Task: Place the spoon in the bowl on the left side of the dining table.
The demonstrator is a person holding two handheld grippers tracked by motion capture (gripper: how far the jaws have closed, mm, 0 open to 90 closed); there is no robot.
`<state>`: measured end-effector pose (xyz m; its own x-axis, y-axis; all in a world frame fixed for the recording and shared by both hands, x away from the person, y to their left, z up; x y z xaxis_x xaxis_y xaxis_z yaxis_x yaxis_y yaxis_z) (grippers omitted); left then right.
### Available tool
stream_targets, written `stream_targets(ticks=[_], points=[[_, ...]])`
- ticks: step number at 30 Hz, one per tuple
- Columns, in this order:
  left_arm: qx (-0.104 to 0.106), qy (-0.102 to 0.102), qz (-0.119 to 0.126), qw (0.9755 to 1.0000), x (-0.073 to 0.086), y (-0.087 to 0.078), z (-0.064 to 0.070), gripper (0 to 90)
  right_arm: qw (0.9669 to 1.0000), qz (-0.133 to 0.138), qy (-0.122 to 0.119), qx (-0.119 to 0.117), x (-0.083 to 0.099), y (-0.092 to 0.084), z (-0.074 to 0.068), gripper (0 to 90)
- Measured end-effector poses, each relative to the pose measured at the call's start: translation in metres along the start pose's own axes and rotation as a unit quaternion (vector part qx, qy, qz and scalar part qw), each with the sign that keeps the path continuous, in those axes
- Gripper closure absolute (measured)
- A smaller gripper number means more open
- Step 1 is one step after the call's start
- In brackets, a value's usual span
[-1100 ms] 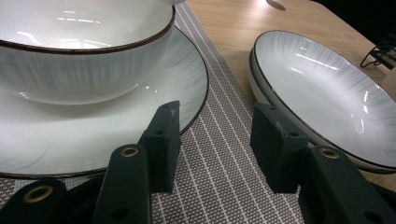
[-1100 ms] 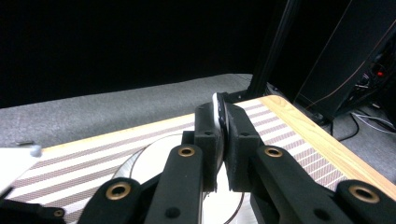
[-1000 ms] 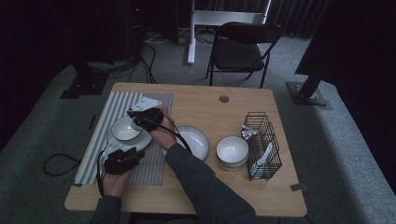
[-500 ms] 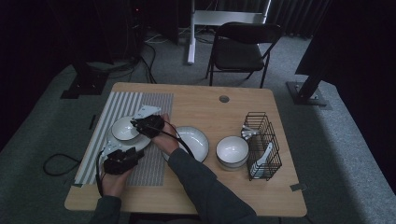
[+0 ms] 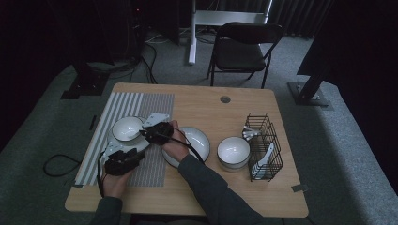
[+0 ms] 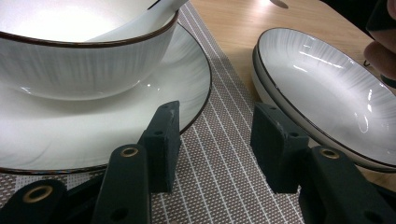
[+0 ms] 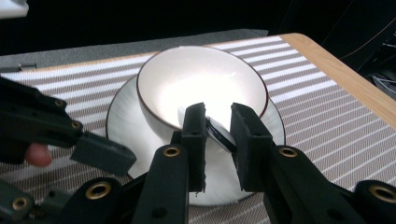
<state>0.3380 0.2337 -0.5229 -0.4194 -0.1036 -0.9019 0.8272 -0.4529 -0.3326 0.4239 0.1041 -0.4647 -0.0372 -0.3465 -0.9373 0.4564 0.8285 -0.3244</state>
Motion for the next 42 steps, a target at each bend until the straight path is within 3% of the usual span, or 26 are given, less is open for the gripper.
stream_targets(ticks=[12,24,34,42], points=[[0.0,0.002,0.0,1.0,0.0,0.0,0.0,53.5,1.0,0.004,0.001,0.001,0.0,-0.017,-0.004,69.1],[0.002,0.005,0.0,1.0,-0.001,0.001,0.003,53.4,0.9994,0.015,0.026,0.016,0.003,-0.061,-0.006,61.5],[0.005,0.006,0.0,1.0,-0.002,0.002,0.005,53.3,0.9983,-0.013,0.053,0.02,0.032,-0.101,-0.013,57.3],[0.006,0.009,-0.002,0.9999,-0.002,0.003,0.007,53.3,0.9987,-0.013,0.045,0.021,0.045,-0.128,-0.025,55.1]])
Point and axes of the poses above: each handheld gripper's, and its own axes: y roughly forward along the jaws, x roughly out of its underside, z roughly to its right, the point moved 4 cm from there along y, roughly forward along the jaws, and after that the axes turned 12 degrees about z, right-handed, at the moved point
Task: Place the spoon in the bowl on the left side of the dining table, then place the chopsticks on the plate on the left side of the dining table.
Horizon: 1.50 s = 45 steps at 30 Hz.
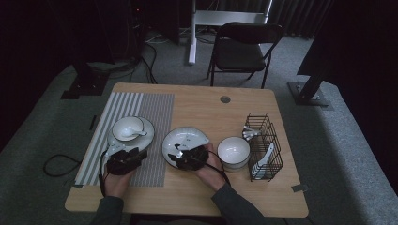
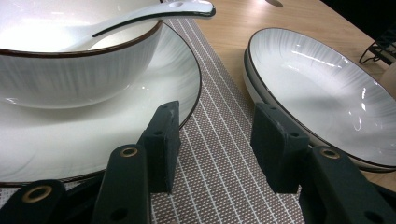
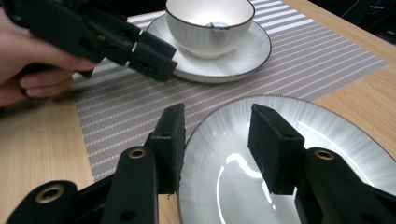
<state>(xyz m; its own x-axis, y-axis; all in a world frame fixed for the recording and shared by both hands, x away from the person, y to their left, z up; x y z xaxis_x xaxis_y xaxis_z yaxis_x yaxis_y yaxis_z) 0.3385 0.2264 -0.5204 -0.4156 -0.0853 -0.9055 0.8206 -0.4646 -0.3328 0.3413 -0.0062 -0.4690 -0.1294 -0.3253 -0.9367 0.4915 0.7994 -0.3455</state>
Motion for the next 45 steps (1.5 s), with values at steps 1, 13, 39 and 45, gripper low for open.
stream_targets(ticks=[1,13,39,45], points=[[0.0,0.001,0.0,1.0,0.0,0.0,0.0,53.3,1.0,0.001,0.001,0.0,0.001,-0.002,-0.001,55.1],[0.016,0.009,0.001,0.9998,-0.005,0.003,0.009,53.3,0.9998,0.01,-0.003,0.019,0.019,-0.042,-0.01,53.8],[0.166,0.128,-0.006,0.9778,-0.051,0.068,0.097,53.5,0.9969,-0.006,0.04,0.067,0.084,-0.107,-0.014,53.2],[0.206,0.151,-0.011,0.9669,-0.061,0.089,0.123,53.4,0.9956,-0.008,0.052,0.077,0.093,-0.116,-0.012,53.2]])
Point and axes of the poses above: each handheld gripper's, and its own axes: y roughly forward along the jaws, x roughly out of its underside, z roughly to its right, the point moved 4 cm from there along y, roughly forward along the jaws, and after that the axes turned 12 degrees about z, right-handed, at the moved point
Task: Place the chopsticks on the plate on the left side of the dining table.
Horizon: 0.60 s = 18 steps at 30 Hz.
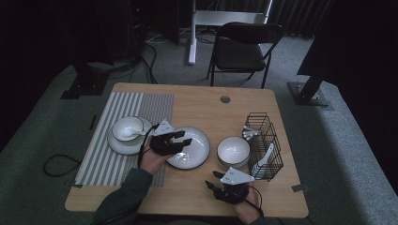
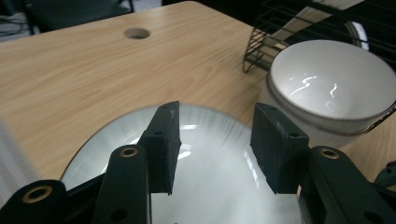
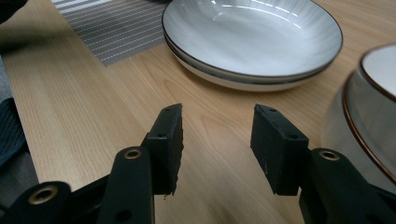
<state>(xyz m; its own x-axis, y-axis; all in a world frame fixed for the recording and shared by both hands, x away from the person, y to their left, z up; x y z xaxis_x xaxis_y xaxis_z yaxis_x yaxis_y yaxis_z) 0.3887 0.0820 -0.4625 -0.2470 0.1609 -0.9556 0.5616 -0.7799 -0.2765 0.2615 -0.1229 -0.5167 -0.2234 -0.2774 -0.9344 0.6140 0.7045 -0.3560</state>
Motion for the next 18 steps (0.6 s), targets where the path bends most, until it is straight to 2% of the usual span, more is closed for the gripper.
stream_targets(ticks=[3,4,5,10,18], points=[[0.021,0.011,-0.001,0.9997,-0.008,0.013,0.007,53.4,1.0,0.003,0.003,0.001,0.003,-0.003,0.0,53.2],[0.021,0.011,-0.001,0.9997,-0.008,0.013,0.007,53.4,1.0,0.003,0.003,0.001,0.003,-0.003,0.0,53.2],[0.035,0.018,-0.001,0.9992,-0.013,0.021,0.012,53.4,1.0,0.003,0.003,0.001,0.003,-0.004,0.0,53.2],[0.063,0.034,0.002,0.9974,-0.026,0.04,0.025,53.4,1.0,0.003,0.009,0.001,0.008,-0.004,0.0,53.2],[0.087,0.063,0.01,0.9942,-0.049,0.065,0.046,53.4,0.9999,0.003,0.012,-0.001,0.011,-0.004,0.001,53.4]])
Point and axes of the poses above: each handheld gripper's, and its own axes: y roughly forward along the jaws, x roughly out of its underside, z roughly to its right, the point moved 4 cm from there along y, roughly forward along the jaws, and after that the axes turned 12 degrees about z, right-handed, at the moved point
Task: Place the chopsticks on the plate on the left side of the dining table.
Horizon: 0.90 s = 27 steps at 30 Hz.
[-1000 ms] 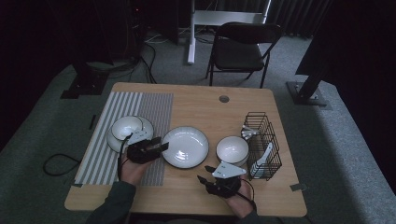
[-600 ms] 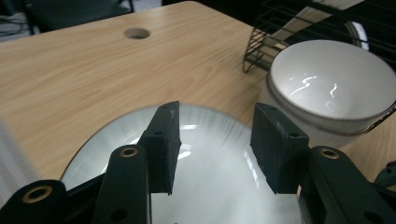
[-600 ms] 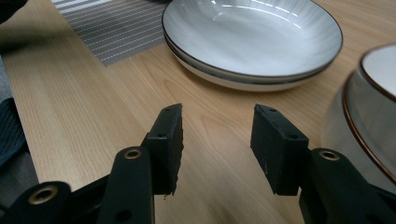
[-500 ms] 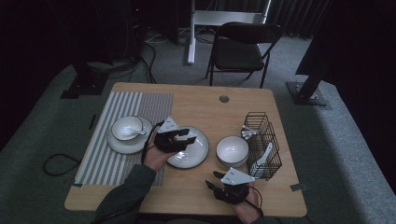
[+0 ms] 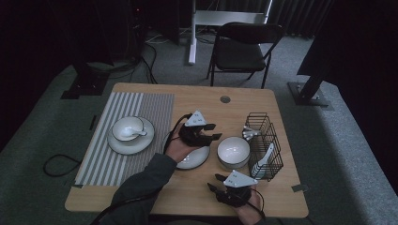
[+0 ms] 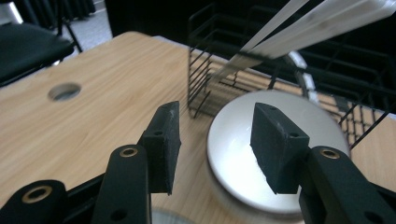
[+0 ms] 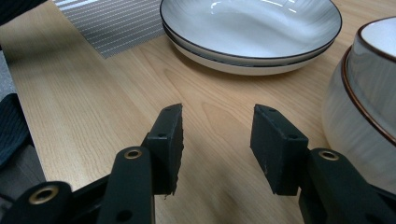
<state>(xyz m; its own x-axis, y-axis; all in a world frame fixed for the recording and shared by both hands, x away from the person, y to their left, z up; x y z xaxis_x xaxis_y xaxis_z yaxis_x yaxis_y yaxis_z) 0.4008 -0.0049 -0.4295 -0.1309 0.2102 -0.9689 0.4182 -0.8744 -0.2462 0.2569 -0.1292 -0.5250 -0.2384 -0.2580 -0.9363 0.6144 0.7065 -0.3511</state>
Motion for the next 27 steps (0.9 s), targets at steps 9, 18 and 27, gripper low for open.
stream_targets(ticks=[9,18,27], points=[[0.016,0.032,0.008,0.9993,-0.028,0.017,0.014,54.1,1.0,0.001,0.004,0.0,0.002,0.0,0.001,53.5],[0.03,0.051,0.014,0.9982,-0.042,0.024,0.024,54.0,1.0,0.001,0.008,0.0,0.003,0.001,0.002,53.4],[0.039,0.055,0.013,0.9976,-0.047,0.031,0.027,54.0,1.0,0.0,0.009,0.001,0.004,0.001,0.003,53.5]])
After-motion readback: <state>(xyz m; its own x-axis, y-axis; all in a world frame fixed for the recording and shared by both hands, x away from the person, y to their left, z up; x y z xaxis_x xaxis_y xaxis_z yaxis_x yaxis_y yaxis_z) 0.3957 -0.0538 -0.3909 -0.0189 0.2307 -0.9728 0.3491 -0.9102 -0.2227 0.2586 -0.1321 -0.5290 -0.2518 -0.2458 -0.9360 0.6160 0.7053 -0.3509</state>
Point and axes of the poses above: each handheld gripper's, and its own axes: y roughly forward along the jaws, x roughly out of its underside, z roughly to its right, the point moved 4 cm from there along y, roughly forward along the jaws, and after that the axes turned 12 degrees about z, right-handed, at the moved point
